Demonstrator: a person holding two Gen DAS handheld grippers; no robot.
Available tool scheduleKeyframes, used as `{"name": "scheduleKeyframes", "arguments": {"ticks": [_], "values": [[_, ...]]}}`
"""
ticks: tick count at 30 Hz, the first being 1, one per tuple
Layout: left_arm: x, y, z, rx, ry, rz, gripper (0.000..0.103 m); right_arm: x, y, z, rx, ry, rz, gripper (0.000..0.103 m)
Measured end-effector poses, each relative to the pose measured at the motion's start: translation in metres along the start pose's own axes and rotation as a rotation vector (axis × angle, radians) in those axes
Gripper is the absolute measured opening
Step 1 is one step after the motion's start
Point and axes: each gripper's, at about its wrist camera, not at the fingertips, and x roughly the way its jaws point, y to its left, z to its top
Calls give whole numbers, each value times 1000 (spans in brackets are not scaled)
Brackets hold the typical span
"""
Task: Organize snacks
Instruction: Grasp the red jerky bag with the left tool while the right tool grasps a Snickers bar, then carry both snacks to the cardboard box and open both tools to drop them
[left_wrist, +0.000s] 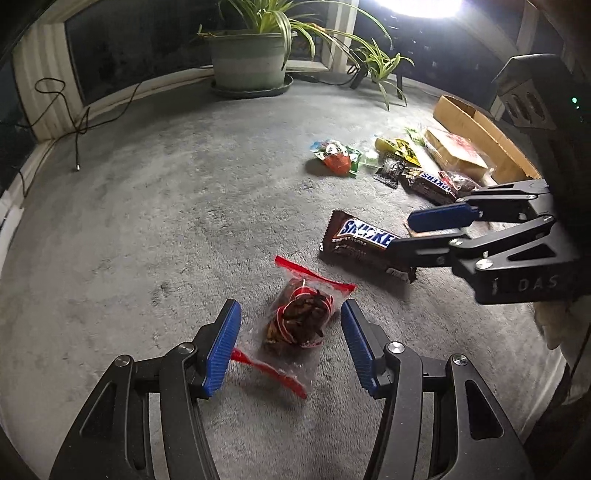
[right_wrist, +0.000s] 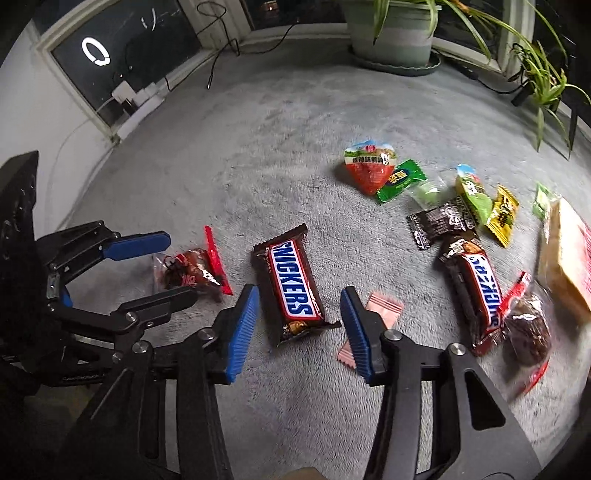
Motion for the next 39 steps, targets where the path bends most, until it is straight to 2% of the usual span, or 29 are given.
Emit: {"name": "scheduleKeyframes", "arguments": {"ticks": [2,5,10,13,19,31,39], "values": [[3,3,0,-14,2,-5,41,4,0,1,-8,5,-9,45],[6,6,0,-56,0,-24,36,11,1,1,-15,18,-8,41],[7,5,-4,-85,-13,-27,33,17,7,3,-37,25,-12,32],[6,4,-5,-85,-21,-15,33,17,8,3,-39,24,-9,30],[2,12,-9,-158,-41,-1,31,10,6,2,-22,3,8,30],[-24,7,-1,-225,-104,-5,31,-46,-5,-5,0,-114,29,30],[-40,-29,25,-189,-166,-47,31,-114,-49,-18,66,-235,-13,30]]}}
